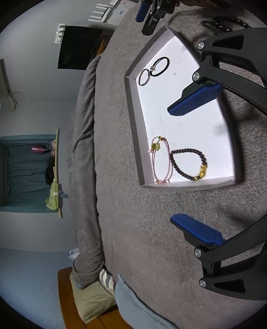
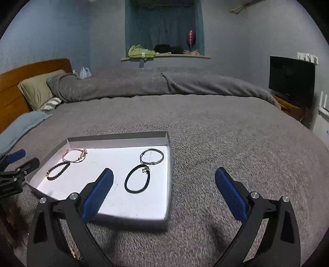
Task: Organize jewelry
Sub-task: 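Move both open tools back to the remaining bracelets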
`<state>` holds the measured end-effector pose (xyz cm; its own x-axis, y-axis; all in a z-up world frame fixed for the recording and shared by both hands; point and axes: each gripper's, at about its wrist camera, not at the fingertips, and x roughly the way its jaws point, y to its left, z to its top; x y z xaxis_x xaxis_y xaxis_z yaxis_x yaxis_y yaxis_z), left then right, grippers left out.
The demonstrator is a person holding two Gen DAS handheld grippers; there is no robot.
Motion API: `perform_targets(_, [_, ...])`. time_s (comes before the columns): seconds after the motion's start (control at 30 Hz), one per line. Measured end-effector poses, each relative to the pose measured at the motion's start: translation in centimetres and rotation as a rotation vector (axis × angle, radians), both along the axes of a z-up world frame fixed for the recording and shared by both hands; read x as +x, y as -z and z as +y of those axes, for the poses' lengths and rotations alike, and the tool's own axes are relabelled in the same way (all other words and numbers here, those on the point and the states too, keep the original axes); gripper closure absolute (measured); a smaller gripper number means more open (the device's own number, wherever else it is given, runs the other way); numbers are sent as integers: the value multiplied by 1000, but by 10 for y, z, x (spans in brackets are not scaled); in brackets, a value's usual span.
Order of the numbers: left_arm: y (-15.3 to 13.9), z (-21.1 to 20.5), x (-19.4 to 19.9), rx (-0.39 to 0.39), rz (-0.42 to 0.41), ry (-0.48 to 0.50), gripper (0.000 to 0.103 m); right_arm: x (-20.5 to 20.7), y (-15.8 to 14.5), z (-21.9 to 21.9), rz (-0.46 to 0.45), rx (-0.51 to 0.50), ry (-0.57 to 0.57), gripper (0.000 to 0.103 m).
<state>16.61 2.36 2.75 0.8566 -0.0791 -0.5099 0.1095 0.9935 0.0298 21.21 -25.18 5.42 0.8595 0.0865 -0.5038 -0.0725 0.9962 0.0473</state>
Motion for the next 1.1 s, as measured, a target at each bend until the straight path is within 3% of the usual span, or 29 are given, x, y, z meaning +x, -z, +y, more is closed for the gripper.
perform_targets(0.5, [18, 25, -63, -50, 40, 6, 7, -72, 19, -43, -14, 132, 47, 5])
perform_targets(0.93, [25, 12, -118, -16, 24, 83, 7, -119, 47, -10, 62, -28, -58, 5])
perform_targets(1.1, [33, 2, -135, -11, 72, 128, 7, -136, 53, -4, 67, -40, -91, 5])
